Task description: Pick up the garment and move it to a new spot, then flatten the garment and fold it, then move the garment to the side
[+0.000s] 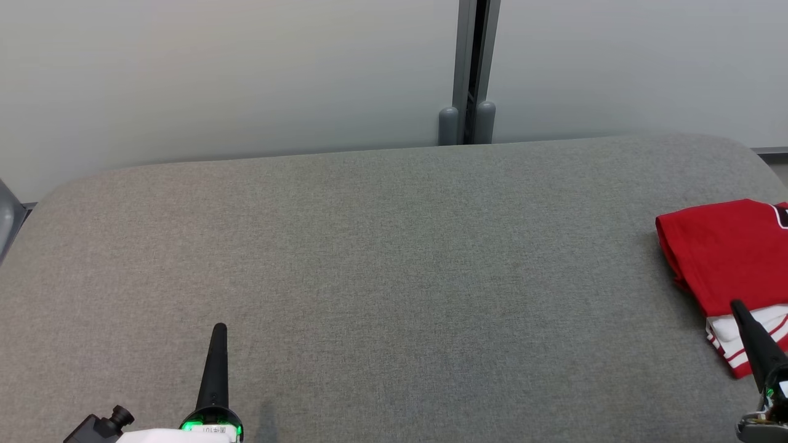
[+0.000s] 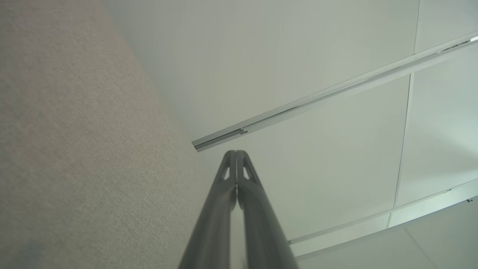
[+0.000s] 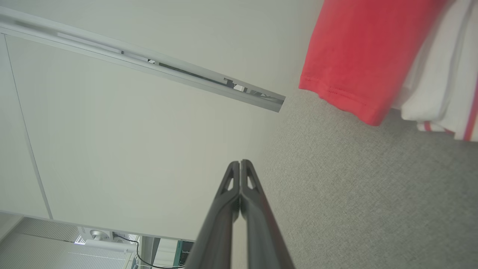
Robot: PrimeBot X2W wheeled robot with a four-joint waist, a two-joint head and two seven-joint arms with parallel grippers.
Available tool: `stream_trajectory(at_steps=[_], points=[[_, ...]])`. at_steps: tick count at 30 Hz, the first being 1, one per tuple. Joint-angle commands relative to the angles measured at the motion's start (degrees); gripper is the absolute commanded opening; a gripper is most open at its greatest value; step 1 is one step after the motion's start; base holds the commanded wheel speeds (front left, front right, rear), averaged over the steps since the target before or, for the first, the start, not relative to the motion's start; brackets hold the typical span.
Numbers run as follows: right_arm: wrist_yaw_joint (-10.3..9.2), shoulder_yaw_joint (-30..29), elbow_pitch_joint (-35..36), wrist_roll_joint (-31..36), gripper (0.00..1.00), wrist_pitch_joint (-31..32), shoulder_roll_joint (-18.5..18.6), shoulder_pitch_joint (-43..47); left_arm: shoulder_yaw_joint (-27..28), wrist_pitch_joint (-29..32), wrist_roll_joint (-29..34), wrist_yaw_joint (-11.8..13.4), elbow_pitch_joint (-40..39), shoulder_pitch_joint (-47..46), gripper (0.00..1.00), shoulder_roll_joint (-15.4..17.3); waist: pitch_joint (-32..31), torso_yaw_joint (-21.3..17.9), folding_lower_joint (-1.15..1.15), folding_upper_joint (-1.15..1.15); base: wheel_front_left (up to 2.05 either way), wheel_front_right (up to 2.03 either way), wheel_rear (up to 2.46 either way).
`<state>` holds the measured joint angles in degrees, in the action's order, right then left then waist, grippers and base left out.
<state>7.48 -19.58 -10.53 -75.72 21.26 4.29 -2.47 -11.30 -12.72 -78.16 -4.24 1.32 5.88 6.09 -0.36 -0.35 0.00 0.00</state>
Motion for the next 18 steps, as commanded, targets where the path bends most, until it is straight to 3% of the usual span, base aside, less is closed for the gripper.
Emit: stream_trajectory(at_steps=[1, 18], points=[[0.02, -0.5, -0.04, -1.39, 0.0, 0.67, 0.28, -1.22, 0.02, -0.36, -1.08, -0.53, -0.17, -1.18, 0.0, -0.02, 0.01, 0.01, 0.0, 0.0, 0.0, 0.0, 0.0], [0.01, -2.78, -1.69, -8.65, 0.0, 3.36, 0.04, -2.06, -0.58, -1.24, -7.29, -1.86, 0.46, -1.56, 0.0, -1.59, 0.19, 0.17, 0.0, 0.0, 0.0, 0.0, 0.0]])
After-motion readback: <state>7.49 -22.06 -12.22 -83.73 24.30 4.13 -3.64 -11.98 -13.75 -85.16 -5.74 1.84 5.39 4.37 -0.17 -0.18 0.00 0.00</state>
